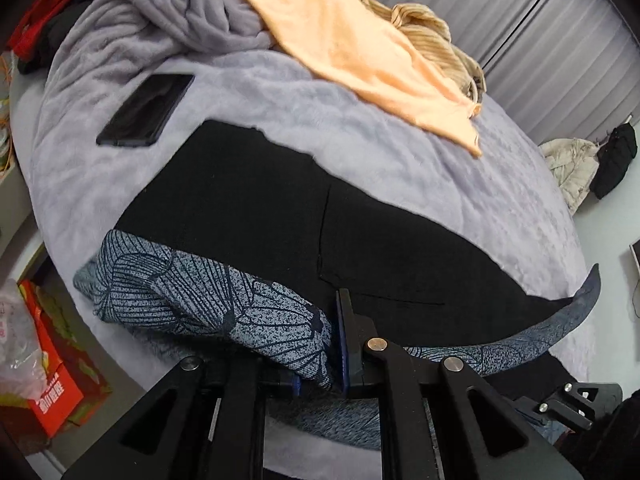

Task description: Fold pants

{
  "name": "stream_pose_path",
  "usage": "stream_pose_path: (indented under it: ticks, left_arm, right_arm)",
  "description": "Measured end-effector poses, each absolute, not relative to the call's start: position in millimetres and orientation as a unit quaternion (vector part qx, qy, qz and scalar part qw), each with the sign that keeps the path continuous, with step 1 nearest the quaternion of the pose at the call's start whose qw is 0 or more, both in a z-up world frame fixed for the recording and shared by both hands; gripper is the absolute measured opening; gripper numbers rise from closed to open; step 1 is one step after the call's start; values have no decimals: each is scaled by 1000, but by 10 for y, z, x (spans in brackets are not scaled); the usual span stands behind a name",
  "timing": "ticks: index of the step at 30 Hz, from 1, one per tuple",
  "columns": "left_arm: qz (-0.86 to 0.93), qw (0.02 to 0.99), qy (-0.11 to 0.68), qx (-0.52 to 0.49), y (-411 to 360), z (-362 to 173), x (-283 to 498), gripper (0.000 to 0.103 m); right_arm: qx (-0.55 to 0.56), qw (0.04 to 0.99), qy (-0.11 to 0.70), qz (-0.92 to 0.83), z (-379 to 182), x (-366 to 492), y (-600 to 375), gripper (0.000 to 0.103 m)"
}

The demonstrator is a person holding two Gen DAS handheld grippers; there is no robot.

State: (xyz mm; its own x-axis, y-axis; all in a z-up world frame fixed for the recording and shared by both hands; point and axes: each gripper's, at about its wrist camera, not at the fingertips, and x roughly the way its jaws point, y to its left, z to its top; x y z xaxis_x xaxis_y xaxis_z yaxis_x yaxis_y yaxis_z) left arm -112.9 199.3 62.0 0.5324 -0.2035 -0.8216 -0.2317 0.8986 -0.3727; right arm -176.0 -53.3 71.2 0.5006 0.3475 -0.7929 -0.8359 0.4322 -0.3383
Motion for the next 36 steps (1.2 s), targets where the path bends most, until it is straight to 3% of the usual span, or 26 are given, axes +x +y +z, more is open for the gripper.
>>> stream_pose_path:
  ticks: [4, 5, 6, 7, 8, 9, 15, 16, 17, 18, 26, 31, 36]
  left_arm:
    - [15, 838, 488, -244, 2027, 446, -1187, 15]
    - [16, 838, 488, -244, 2026, 453, -1180, 15]
    - [16, 839, 488, -240, 2017, 461, -1168, 15]
    - [17, 840, 488, -236, 2005, 469, -1156, 15]
    - [17, 841, 489, -233, 1995, 471, -1147, 15]
    - [18, 840, 489, -233, 1994, 473, -1143, 15]
    - [13, 838, 488, -242, 2040, 495, -1169, 15]
    - [13, 838, 489, -240, 2047, 499, -1162, 15]
    - [12, 837, 491, -241, 2056, 502, -1163, 15]
    - [12, 836, 491, -243, 2059, 512, -1163, 15]
    - [22, 852, 471, -227, 2171, 750, -1337, 15]
    - [22, 825, 513, -235, 2254, 411, -1312, 15]
    - [12, 821, 505, -265, 2390, 444, -1316, 15]
  right_arm:
    - [-379, 781, 326, 374, 492, -1913, -429, 9]
    - [-363, 789, 320, 378, 542, -1923, -453, 16]
    - [-348, 802, 307, 376, 638, -1915, -500, 27]
    - [-347, 811, 295, 367, 677, -1906, -539, 63]
    - [-356, 827, 268, 342, 733, -1889, -599, 89]
    - [-371, 837, 244, 321, 759, -1875, -647, 90]
    - [-476, 809, 238, 249, 486, -1625, -755, 87]
    - [-486, 803, 241, 245, 411, -1557, -738, 66]
    - [-481, 799, 258, 252, 400, -1486, -730, 16]
    - [-466, 794, 289, 262, 409, -1404, -744, 12]
    - [-400, 796, 323, 321, 755, -1807, -769, 10]
    - [-385, 784, 357, 331, 404, -2067, -689, 9]
    - [-360, 790, 356, 346, 409, -2181, -563, 9]
